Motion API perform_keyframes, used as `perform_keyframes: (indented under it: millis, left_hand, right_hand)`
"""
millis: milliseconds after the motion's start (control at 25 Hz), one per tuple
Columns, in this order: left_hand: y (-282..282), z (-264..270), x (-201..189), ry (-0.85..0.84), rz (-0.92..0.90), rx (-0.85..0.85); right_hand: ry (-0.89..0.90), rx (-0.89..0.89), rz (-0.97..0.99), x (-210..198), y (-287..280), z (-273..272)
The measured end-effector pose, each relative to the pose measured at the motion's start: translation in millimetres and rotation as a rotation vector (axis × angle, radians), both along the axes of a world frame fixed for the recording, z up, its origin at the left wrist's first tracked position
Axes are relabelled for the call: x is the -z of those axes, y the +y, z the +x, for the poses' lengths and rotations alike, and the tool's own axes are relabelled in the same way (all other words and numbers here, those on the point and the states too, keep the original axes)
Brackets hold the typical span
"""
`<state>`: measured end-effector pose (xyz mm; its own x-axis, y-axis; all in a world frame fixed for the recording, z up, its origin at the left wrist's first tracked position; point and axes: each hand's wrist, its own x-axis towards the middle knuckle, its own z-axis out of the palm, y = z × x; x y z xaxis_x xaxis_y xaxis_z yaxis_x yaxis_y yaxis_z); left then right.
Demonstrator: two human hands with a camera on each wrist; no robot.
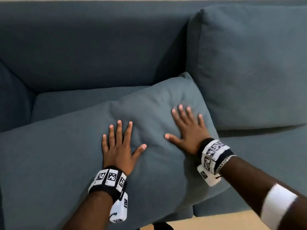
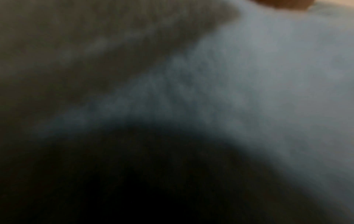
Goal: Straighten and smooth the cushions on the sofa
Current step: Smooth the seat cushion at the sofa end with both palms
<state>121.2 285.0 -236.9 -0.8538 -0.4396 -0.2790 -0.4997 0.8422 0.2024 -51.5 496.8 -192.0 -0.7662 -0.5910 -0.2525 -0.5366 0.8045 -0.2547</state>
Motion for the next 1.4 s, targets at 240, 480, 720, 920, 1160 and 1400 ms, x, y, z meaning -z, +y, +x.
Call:
perform_keyframes:
  millis: [240,480,720,920,1160,1400]
  left_hand:
    - [0.4,0.0,2.6,0.038,0.009,-0.026]
    - [-3.8,-7.8,28.6,-0.070,0.067,-0.039]
    - [-25.7,-20.2,24.4,-0.079,0.188,-0.017]
    - [-9.6,6.0,18.0,-0.054,0.162,0.055]
    - [-15.5,15.9,11.3,-0.002,0.126,0.114]
    - [-7.6,40.3,-0.1,0.017,0.104,0.193]
  right_hand:
    - [0.053,0.240,-0.458,-36.8,13.7,-6.0]
    - [-0.118,0.097,0.100,56.2,15.6,36.6]
    - [0.226,0.427,-0.559,-40.7,23.5,14.7]
    - [-0.137,0.470,0.004,59.6,32.8,78.0]
    - [0.144,0.592,-0.381,-7.1,56.6,57.7]
    - [0.044,0.757,-0.219,82.9,50.6,150.4]
